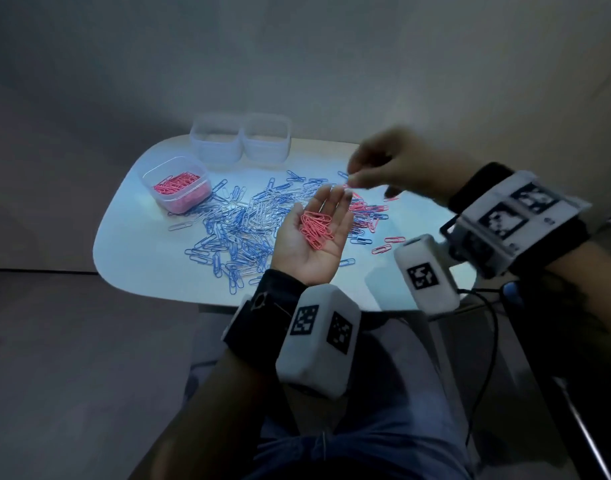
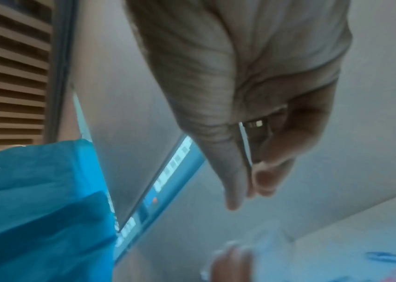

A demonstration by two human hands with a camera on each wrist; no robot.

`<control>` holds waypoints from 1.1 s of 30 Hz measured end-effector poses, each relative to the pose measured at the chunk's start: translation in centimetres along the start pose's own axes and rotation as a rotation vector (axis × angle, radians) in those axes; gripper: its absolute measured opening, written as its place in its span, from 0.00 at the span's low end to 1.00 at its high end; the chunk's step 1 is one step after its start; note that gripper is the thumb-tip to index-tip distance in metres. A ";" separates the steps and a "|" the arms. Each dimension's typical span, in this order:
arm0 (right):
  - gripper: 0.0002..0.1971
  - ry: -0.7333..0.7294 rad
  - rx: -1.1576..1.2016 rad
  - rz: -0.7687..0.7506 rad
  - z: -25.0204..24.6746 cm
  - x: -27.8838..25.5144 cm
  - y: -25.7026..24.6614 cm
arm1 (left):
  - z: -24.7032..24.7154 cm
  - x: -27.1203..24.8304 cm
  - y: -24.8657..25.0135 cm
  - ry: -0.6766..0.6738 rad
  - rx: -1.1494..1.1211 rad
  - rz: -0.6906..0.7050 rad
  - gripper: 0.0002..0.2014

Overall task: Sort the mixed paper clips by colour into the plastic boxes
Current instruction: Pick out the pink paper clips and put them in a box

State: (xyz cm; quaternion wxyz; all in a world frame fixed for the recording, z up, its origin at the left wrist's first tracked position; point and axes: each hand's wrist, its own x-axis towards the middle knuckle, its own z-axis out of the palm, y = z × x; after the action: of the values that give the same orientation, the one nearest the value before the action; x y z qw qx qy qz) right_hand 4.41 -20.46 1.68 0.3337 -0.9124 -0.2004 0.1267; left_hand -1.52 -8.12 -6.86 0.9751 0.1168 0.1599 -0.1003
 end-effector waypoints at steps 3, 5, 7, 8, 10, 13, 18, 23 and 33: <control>0.08 -0.022 -0.244 0.101 -1.0 0.1 3.6 | -0.4 -0.4 0.4 0.006 -0.003 -0.010 0.34; 0.14 -0.167 -0.496 0.156 -0.3 -0.1 5.9 | -0.4 -0.7 0.5 0.059 -0.026 -0.030 0.33; 0.16 -0.218 -0.572 0.159 0.7 -0.5 7.4 | -0.4 -0.9 0.6 0.104 -0.058 -0.072 0.32; 0.16 -0.214 -0.553 0.153 1.1 -0.6 7.9 | -0.5 -1.1 0.7 0.110 -0.048 -0.106 0.32; 0.13 -0.200 -0.529 0.153 1.7 -0.6 8.5 | -0.6 -1.3 0.6 0.113 0.025 -0.163 0.33; 0.07 -0.172 -0.512 0.167 2.1 -0.6 9.0 | -0.6 -1.5 0.4 0.123 0.075 -0.199 0.33; 0.06 -0.224 -0.483 0.178 2.2 -0.8 9.1 | -0.2 -1.7 0.3 0.109 0.109 -0.255 0.32; 0.05 -0.178 -0.328 0.103 2.2 -1.4 8.2 | -0.7 -1.5 0.4 0.114 0.117 -0.253 0.33; 0.14 -0.294 -0.524 0.149 3.6 -1.5 8.2 | 0.4 -1.9 0.0 0.169 -0.038 -0.122 0.24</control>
State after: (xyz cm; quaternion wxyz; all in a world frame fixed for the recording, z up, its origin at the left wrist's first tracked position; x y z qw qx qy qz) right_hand 4.04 -24.88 -6.31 0.0445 -0.9514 -0.2048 0.2254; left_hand -3.15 -7.91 -5.87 0.9522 0.0964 0.2503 -0.1464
